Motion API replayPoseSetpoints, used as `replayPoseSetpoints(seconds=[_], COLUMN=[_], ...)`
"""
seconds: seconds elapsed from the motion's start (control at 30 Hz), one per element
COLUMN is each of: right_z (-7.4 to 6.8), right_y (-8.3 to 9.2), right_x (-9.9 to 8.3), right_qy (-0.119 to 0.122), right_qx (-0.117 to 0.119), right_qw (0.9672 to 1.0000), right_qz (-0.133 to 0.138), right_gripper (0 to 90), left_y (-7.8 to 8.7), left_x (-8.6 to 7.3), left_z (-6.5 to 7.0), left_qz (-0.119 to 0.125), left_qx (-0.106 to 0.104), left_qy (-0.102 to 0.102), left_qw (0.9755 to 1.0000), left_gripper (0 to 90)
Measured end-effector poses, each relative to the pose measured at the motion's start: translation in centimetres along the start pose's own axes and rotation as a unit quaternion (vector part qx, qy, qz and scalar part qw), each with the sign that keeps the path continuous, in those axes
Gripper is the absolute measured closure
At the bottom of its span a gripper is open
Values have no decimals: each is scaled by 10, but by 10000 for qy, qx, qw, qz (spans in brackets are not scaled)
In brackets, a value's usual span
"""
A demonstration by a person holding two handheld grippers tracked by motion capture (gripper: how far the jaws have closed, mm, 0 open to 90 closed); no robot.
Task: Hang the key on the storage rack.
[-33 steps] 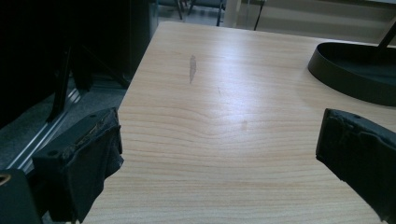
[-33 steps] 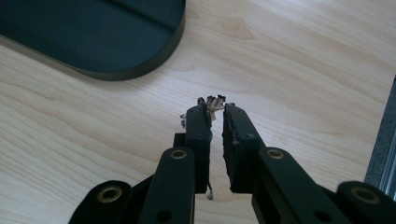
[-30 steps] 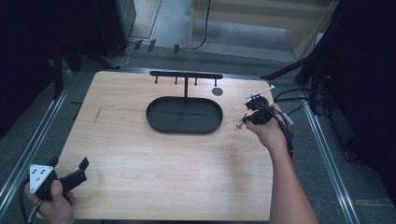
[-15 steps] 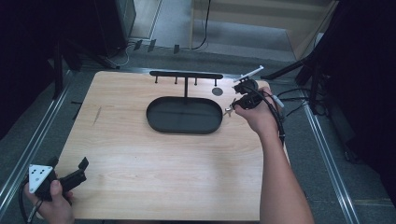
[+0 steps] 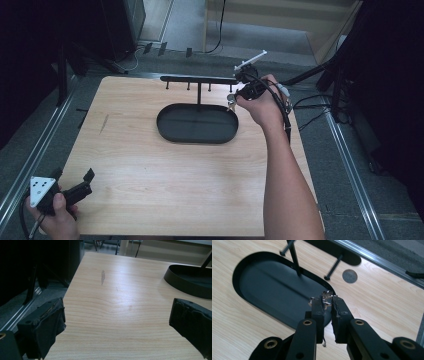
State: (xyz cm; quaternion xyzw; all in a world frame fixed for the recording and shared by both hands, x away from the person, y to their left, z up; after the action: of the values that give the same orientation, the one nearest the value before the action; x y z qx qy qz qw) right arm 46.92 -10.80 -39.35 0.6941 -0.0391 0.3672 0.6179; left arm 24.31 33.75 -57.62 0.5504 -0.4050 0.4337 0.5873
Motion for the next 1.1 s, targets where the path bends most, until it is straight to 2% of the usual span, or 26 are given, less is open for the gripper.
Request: replayPoseSetpoints(seconds=[0.17,0.33,0.67,0.7,0.73,0.83,0.9,1.1], right_z=[-6,-8,2,4,6,10,12,17], right_y=[-1,0,-5,-5,-4,-2,-5,-13], right_x=[12,21,25,25,27,31,28,19], right_qy=[56,9,-79,-75,-128,-336,-281,-374], right_qx=[24,7,-115,-133,-205,-111,-270,-170], right_qw=[10000,9999,9997,9997,9992,9981,9984,9984], right_qz=[57,136,179,184,308,498,418,375], right_gripper=[817,817,816,900,900,900,900,900], left_y=[0,0,0,0,0,0,0,0], left_x=[0,0,0,0,0,0,0,0], left_z=[0,0,0,0,0,0,0,0], left_qz=[-2,8,11,10,6,-7,1,2], left_qx=[-1,-2,-1,-3,-3,0,0,-4], left_qy=[8,19,13,13,4,-12,-23,-15], left_qw=[10000,10000,10000,10000,10000,10000,10000,10000], left_gripper=[4,4,4,4,4,4,4,4])
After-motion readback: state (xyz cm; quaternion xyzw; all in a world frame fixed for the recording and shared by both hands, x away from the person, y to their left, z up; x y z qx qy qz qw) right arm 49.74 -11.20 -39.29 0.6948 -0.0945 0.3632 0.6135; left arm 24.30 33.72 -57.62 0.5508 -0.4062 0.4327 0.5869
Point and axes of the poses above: each handheld gripper's, and its own axes: y roughly backward along the jaws, x roughly out of its top, z roughly to its right, the point moved 8 cm from there along -y, roughly forward along the jaws, and after that the axes turned 5 degrees about -y, right-handed, at the moved point
